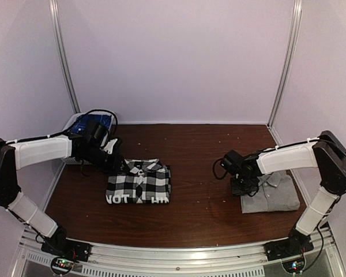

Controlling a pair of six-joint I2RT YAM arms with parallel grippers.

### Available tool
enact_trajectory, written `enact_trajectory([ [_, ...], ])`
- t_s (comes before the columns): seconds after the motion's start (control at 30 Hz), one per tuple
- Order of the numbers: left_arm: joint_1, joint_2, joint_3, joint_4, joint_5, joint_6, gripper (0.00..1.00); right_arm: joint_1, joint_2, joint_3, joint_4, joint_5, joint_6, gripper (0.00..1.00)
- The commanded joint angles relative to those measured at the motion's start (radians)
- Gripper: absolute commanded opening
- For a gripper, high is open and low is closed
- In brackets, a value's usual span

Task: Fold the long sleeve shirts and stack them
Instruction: Move the square-folded shirt to the center of the board.

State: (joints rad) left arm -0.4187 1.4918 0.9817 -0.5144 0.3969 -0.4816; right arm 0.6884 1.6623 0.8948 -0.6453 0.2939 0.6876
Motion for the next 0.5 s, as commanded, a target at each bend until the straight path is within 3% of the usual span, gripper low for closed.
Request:
enact_trajectory([
  [0.0,-0.003,0.003,-0.018,0.044,0.009,-0.008,0.44,0.046,0.055,0.100,0.017,-0.034,-0.022,0.00],
  [0.47,-0.003,-0.050,-0.088,0.057,0.005,-0.024,0.43,0.166,0.254,0.373,0.073,-0.170,-0.034,0.00],
])
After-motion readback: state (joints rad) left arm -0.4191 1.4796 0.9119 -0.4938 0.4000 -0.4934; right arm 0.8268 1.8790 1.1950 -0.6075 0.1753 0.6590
